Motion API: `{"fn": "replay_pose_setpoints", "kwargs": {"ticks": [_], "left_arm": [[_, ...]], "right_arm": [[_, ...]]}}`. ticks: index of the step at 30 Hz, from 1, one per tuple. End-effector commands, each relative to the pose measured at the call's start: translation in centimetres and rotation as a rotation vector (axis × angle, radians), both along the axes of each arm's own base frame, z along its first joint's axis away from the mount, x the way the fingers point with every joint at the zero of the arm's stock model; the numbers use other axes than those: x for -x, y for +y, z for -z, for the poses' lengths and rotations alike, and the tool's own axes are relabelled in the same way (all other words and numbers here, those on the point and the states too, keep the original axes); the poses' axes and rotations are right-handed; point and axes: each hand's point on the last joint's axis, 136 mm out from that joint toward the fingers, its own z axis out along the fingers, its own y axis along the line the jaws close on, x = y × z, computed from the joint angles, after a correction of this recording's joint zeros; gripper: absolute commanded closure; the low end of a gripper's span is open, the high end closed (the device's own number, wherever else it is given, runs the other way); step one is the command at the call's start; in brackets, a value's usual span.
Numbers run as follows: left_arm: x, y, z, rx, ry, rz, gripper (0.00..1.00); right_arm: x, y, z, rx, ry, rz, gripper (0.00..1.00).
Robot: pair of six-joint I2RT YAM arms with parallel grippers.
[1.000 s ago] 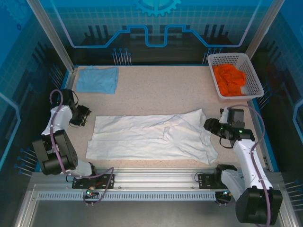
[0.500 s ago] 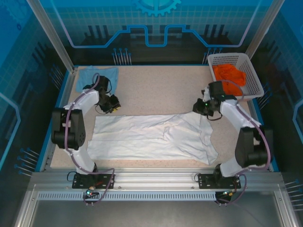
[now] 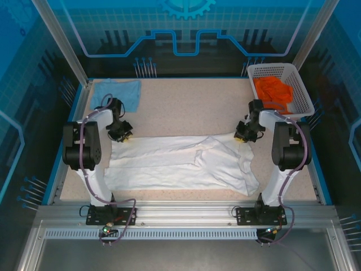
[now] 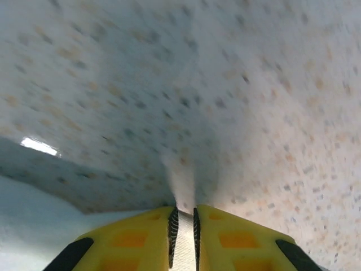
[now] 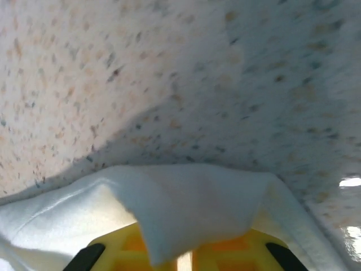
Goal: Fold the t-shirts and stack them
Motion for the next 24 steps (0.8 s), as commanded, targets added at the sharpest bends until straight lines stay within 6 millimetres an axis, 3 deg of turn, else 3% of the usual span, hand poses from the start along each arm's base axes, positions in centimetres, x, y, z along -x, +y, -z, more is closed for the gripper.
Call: {"fn": "replay_pose_setpoints", "kwargs": {"ticks": [1,6,10,12,15,17,21,24], "left_arm": [[0.5,1.7,1.8,-0.018,0.056,-0.078,0.80],[-1.9,1.6,-0.5,0.000,-0.008,-0.075,0.72],[-3.7,0.1,-4.1,0.026,-0.094,-0.055,0.58],[-4.6,-1.7,-6.6,0.019,-0.151,-0.005,0.50],[-5.4,-6.2,-9.0,0.044,-0.221,0.106,0.49],[-5.3,-10.1,-9.4,0.104,-0.245,0.184,0.51],[-4.1,-18.7,-8.3,0.249,-0.235,0.369,0.54],[-2.8,-23.3,-6.3,0.321,-0.169,0.465,0.54]], "right_arm": [[-0.9,-1.3,0.5,0.026,0.030,0.046,0.80],[-1.9,-1.0,-2.5,0.009,-0.095,0.065,0.56],[-2.1,0.1,-5.9,-0.027,-0.223,0.048,0.51],[-2.1,1.8,-7.7,-0.059,-0.301,-0.005,0.49],[-1.9,6.0,-8.5,-0.149,-0.342,-0.137,0.49],[-1.6,8.6,-7.7,-0.206,-0.296,-0.224,0.52],[-1.9,11.7,-5.7,-0.252,-0.224,-0.336,0.52],[-2.5,13.1,-4.4,-0.252,-0.189,-0.402,0.55]]}}
